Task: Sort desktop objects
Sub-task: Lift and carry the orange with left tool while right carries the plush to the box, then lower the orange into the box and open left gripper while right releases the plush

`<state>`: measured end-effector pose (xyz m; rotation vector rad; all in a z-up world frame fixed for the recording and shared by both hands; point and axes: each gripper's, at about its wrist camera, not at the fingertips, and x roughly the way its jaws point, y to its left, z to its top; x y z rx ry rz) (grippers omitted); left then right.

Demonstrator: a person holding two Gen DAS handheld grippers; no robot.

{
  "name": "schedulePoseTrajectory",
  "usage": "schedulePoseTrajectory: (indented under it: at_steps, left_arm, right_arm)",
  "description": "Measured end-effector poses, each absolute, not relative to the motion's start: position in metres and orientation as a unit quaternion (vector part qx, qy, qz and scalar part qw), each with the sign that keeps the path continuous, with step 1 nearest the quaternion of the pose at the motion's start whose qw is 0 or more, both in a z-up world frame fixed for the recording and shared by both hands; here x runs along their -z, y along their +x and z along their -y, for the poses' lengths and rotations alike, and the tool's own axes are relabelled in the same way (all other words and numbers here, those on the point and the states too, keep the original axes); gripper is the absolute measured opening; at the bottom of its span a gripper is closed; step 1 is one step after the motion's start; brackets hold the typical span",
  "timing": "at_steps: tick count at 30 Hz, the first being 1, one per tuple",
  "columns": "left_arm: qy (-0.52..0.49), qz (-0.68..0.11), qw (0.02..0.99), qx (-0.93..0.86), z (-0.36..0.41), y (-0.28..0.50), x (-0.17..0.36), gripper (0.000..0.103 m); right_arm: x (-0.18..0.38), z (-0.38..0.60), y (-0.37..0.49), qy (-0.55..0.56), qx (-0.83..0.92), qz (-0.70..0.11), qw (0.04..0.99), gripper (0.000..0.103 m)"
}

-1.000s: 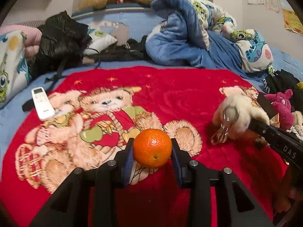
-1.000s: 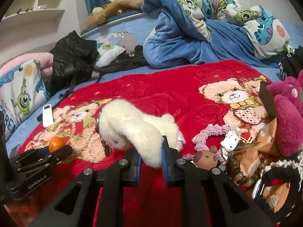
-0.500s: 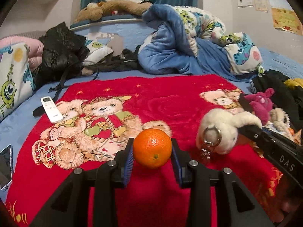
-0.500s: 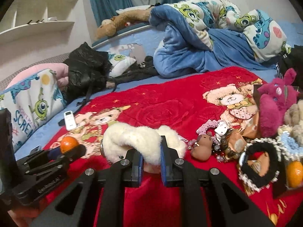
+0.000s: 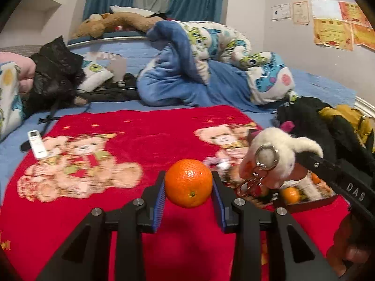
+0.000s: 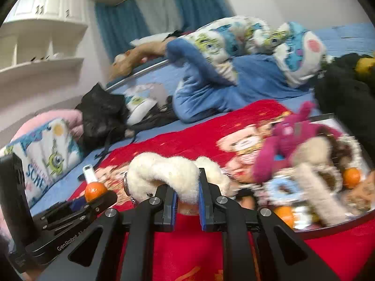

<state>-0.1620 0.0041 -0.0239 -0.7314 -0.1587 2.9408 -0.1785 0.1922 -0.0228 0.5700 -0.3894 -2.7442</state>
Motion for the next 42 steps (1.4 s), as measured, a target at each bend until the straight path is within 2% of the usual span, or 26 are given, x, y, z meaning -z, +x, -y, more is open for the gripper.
schedulePoseTrajectory:
  at_steps: [14,20,26,32,39,42]
  left_arm:
    - [-0.235,0.018,0.171,-0.957,-0.174,-0.172,0.025,0.037]
    - [-0.223,0.016,0.178,-0.958,-0.194,-0.179,0.032,0.037]
    - [-0.199,-0.003,0.190,-0.961,-0.206,-0.197,0.030,0.037]
    - [-0.223,-0.007,0.196,-0.955,-0.216,-0.250,0.046,0.037]
    - [-0.251,-0.040,0.256,-0.933,-0.245,-0.273,0.082,0.037]
    - [-0.246,-0.024,0.266,-0.932,-0.240,-0.273,0.085,0.037]
  right_arm:
    - [0.009,-0.342,-0.143,0.171,0.969,0.170,0.042,0.015]
    - [0.020,-0.367,-0.144,0.168,0.963,0.207,0.036,0.015]
    - [0.020,-0.370,-0.158,0.156,0.969,0.185,0.037,0.015]
    - [0.022,-0.377,-0.192,0.151,0.972,0.180,0.029,0.015]
    - [0.071,-0.385,-0.227,0.204,0.966,0.157,-0.014,0.015]
    - [0.074,-0.388,-0.226,0.202,0.966,0.161,-0.013,0.015]
